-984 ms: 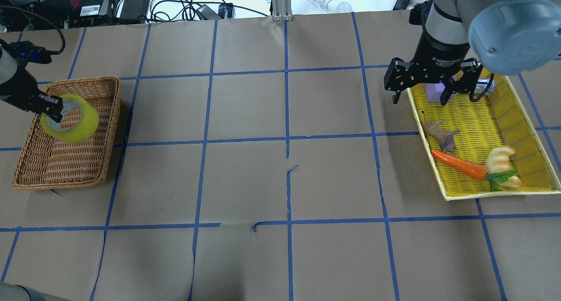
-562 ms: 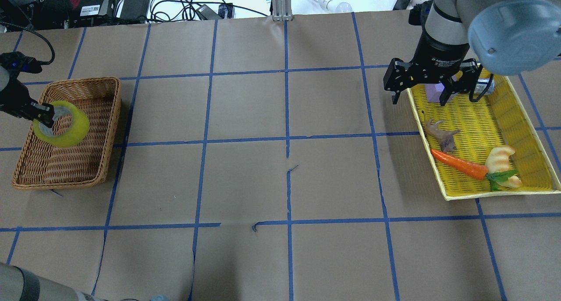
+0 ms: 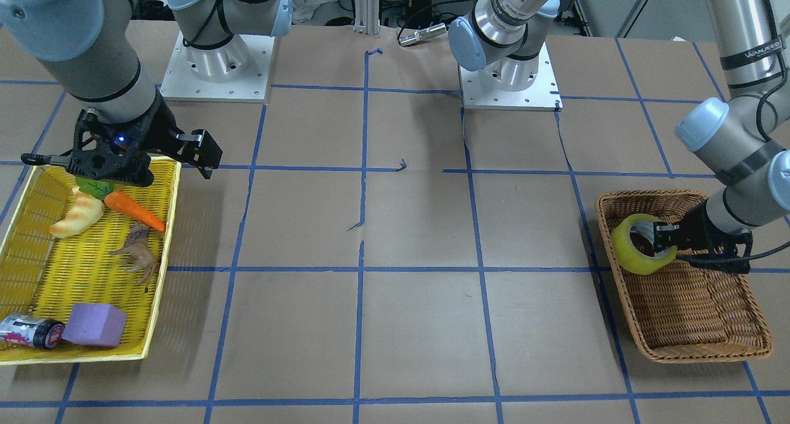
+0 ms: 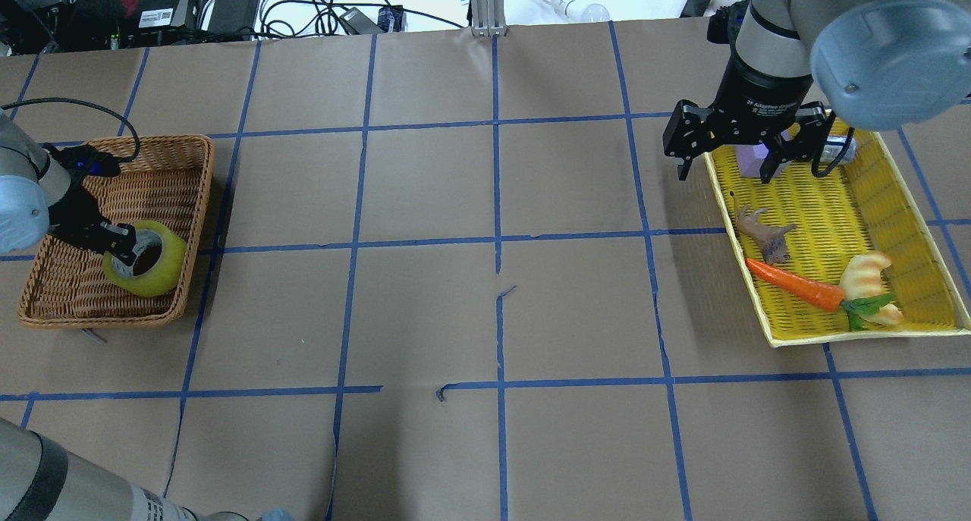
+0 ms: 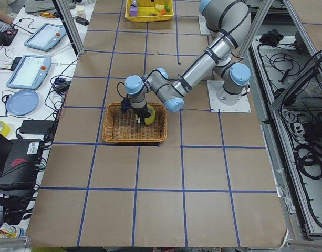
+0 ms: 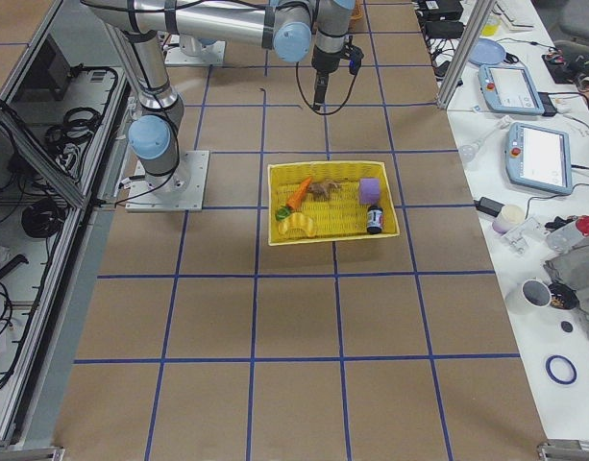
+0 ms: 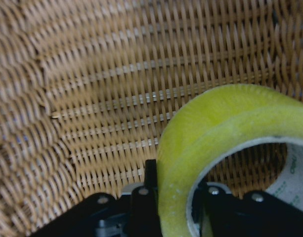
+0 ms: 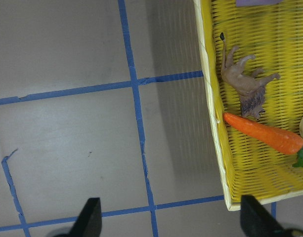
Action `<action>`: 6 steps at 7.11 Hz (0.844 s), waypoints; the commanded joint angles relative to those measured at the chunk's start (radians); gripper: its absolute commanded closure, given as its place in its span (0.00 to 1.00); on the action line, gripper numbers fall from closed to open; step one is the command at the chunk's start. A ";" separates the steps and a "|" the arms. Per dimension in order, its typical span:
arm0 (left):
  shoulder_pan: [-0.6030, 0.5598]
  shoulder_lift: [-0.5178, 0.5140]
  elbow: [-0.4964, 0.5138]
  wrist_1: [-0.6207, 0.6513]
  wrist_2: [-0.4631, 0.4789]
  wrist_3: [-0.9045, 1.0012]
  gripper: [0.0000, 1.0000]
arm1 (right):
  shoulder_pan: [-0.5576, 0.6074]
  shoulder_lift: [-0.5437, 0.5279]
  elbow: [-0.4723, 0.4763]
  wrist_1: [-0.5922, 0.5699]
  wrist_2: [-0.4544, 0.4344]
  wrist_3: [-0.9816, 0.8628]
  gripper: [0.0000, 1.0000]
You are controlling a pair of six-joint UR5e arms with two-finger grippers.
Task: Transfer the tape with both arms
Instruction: 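Carry the tape roll with the left gripper into the wicker basket, then open the left gripper to release the tape in the basket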
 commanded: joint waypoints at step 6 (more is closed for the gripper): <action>0.002 0.046 0.136 0.094 -0.010 0.076 0.00 | 0.000 0.000 0.000 0.000 0.004 0.006 0.00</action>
